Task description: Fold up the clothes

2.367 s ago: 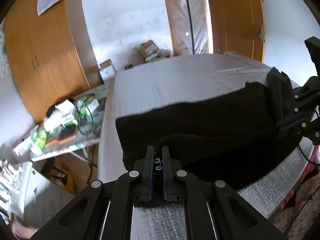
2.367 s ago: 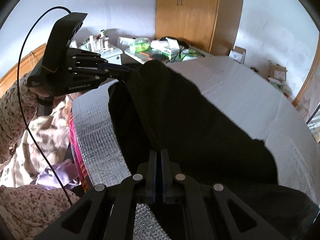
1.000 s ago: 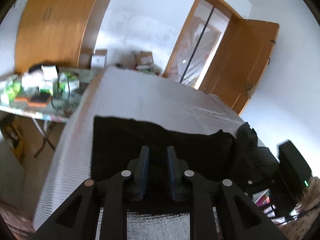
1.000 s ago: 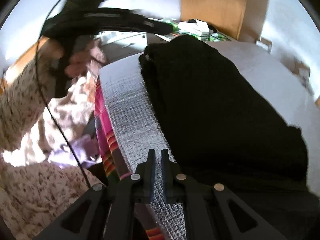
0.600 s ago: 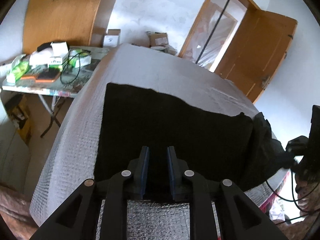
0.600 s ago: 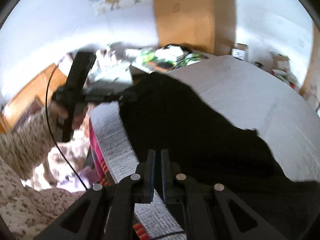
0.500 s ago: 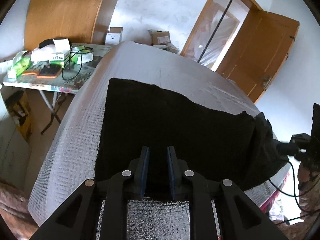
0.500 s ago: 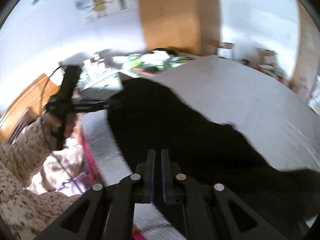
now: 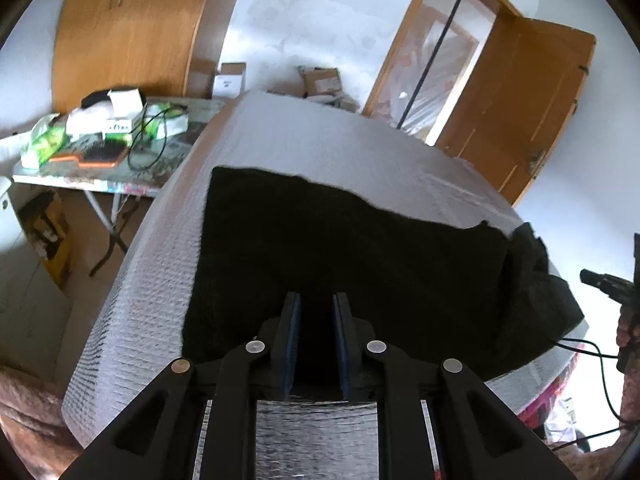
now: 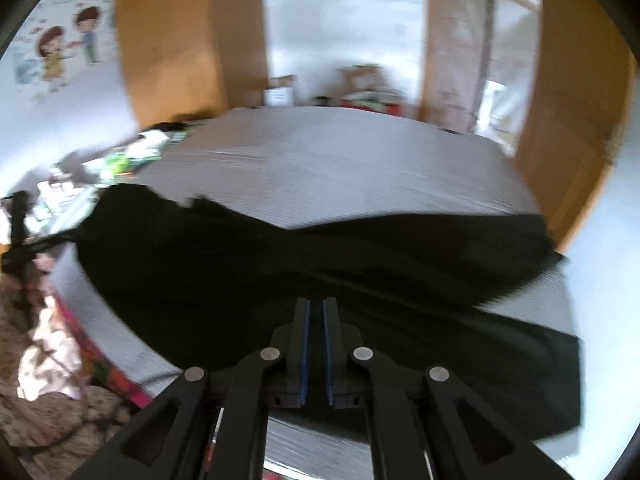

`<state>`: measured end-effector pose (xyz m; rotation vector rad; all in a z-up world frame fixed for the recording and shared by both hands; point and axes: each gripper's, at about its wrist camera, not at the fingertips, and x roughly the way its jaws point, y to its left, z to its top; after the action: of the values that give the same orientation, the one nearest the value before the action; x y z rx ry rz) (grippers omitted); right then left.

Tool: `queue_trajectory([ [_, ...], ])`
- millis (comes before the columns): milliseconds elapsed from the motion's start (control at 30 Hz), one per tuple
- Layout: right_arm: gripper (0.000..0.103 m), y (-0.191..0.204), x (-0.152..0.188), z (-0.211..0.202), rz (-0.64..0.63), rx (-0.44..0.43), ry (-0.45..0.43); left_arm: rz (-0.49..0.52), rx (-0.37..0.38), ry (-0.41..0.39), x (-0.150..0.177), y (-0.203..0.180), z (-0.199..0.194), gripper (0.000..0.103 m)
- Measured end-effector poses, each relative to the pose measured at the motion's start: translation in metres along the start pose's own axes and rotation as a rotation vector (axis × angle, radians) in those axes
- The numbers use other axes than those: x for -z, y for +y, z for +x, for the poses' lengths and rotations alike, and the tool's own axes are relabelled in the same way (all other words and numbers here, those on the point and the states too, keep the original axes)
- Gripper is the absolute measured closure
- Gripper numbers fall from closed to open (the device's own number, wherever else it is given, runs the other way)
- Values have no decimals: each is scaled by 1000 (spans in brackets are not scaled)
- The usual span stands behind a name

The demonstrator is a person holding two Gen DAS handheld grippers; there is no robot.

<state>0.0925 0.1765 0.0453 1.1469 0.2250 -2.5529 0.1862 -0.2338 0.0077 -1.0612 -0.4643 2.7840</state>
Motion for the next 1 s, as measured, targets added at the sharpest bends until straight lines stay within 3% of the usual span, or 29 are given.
queue_trajectory([
  [300,91,-73,20,-82,126,255,-34,59,91,-67,-6,-51,-15,86],
  [400,84,-78,19,-107,73,373,-26,127,152,-67,-10,-83,-10,83],
  [467,83,-76,21,-109,53,393,-32,167,188,-55,-10,-103,-2,80],
  [533,81,-73,26,-97,81,342,-41,205,226,-32,-8,-122,9,78],
  [767,81,-61,31,1,227,79,-9,371,217,50,8,-178,42,76],
  [1000,80,-56,-9,57,270,-22,-6,460,200,104,22,-197,63,76],
])
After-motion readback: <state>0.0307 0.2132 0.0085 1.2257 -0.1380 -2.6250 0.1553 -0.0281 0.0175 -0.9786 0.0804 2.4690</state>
